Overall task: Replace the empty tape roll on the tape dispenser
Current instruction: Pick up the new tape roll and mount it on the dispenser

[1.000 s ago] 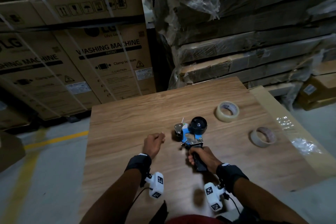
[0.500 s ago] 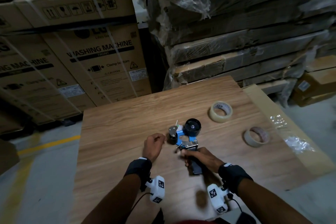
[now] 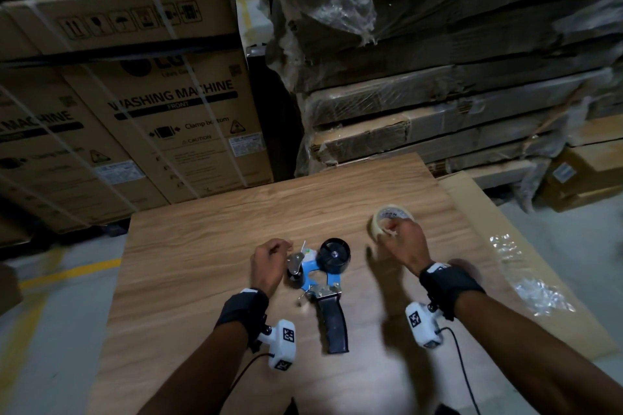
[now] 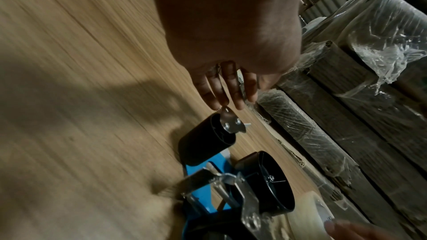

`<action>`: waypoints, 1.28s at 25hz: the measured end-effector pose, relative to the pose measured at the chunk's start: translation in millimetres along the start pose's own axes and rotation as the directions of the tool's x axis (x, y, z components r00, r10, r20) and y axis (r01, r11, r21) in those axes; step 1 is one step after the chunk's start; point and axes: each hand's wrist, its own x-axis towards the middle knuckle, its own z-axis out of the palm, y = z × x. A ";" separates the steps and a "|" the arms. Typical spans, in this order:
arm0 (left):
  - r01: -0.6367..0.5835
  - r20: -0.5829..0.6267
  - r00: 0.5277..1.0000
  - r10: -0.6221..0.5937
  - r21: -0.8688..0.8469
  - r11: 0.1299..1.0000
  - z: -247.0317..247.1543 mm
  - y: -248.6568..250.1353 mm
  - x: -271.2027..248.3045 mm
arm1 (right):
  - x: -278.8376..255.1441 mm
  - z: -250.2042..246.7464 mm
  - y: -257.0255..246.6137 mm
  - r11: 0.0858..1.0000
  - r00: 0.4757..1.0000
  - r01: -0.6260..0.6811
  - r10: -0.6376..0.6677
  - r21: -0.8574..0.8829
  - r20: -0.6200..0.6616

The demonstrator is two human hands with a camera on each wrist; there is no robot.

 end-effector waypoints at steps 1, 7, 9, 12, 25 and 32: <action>-0.003 -0.019 1.000 0.003 -0.005 1.000 5.4 3.4 -1.8 | 9.6 0.4 0.7 0.994 0.997 0.066 -0.063 -0.085 0.034; 0.022 -0.117 0.993 -0.025 -0.034 0.999 32.4 18.8 -10.0 | 37.0 25.9 10.3 0.971 0.962 0.177 -0.135 -0.163 0.239; 0.019 -0.139 0.990 -0.023 -0.026 0.999 38.1 22.7 -12.2 | 37.0 29.1 12.4 0.968 0.962 0.194 -0.155 -0.162 0.223; -0.042 -0.154 0.987 0.046 0.033 0.999 45.8 30.0 -16.0 | 30.2 23.7 7.7 0.988 0.977 0.151 -0.143 -0.039 0.160; -0.130 0.233 0.955 0.182 -0.222 0.966 78.1 82.6 -49.4 | -49.0 -11.4 -61.8 0.639 0.879 -0.158 -0.257 0.753 0.402; -0.014 0.254 0.961 0.112 -0.359 0.933 38.0 77.3 -51.1 | -73.3 -10.3 -94.0 0.642 0.862 -0.113 -0.317 0.758 0.396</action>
